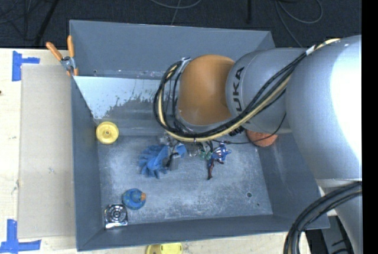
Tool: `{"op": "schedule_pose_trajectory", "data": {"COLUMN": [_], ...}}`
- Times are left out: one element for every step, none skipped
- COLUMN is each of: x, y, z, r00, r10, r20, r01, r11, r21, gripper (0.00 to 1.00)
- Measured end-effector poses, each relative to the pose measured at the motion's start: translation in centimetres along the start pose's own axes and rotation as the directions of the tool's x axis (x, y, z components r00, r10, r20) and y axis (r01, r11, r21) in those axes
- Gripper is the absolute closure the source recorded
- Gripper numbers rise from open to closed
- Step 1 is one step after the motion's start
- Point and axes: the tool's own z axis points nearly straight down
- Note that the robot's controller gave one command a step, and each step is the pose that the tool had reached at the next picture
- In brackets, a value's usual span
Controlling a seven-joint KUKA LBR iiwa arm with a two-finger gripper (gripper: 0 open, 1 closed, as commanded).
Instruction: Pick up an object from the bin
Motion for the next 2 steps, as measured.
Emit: {"op": "schedule_pose_trajectory", "data": {"x": [0.0, 0.7], "y": [0.0, 5.6], "z": [0.0, -18.0], "r00": [1.000, 1.000], "r10": [0.001, -0.014], "r20": [0.000, 0.007], "r01": [-0.001, 0.014], "r11": [1.000, 1.000], "r21": [0.000, 0.000], "gripper": [1.00, 1.00]}}
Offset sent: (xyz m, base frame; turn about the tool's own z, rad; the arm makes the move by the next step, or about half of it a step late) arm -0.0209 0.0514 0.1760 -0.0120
